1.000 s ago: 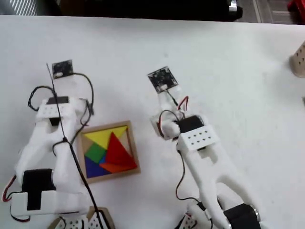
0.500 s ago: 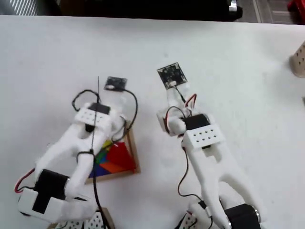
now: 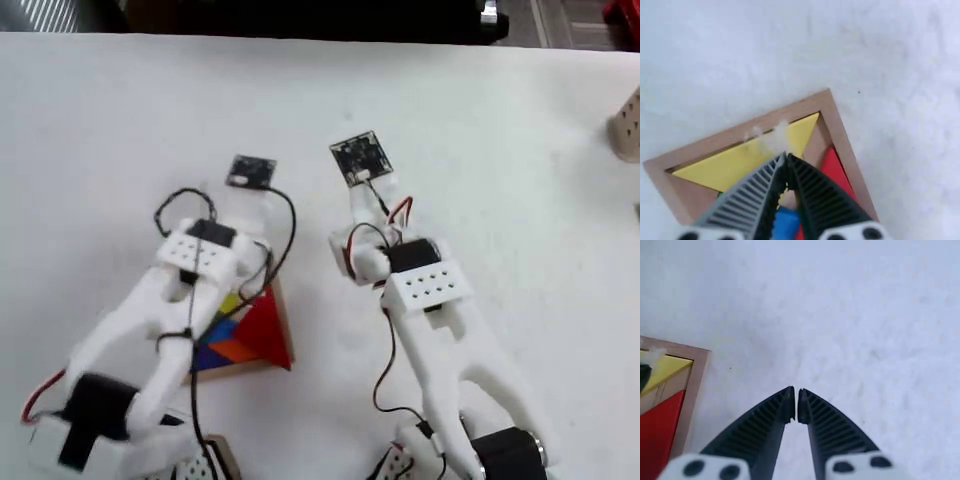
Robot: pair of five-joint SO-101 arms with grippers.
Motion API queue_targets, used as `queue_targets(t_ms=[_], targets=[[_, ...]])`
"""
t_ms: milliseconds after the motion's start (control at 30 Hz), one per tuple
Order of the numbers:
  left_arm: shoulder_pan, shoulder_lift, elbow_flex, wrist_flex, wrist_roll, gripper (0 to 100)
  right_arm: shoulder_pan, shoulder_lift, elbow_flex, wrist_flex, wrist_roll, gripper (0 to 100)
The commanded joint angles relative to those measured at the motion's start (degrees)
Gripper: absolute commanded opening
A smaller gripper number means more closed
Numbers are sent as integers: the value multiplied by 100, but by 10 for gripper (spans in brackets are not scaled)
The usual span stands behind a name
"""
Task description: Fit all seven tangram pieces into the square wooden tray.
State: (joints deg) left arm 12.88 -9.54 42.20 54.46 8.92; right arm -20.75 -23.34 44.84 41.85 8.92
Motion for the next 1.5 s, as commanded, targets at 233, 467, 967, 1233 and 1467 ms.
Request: queue_targets(t_ms=[233, 467, 967, 1233, 1467], targets=[[1657, -3952, 2400, -220, -589, 22, 4, -224, -79, -119, -9, 24], [2264, -3108, 2356, -273, -492, 22, 22, -224, -70, -127, -18, 24], [1587, -778, 1231, -440, -554, 22, 48, 866, -545, -277, -44, 24], [1604, -875, 1178, -501, -695, 22, 48, 813, -545, -277, -35, 23], [1402, -2774, 1829, -132, -923, 22, 48, 822, -536, -277, -26, 22]])
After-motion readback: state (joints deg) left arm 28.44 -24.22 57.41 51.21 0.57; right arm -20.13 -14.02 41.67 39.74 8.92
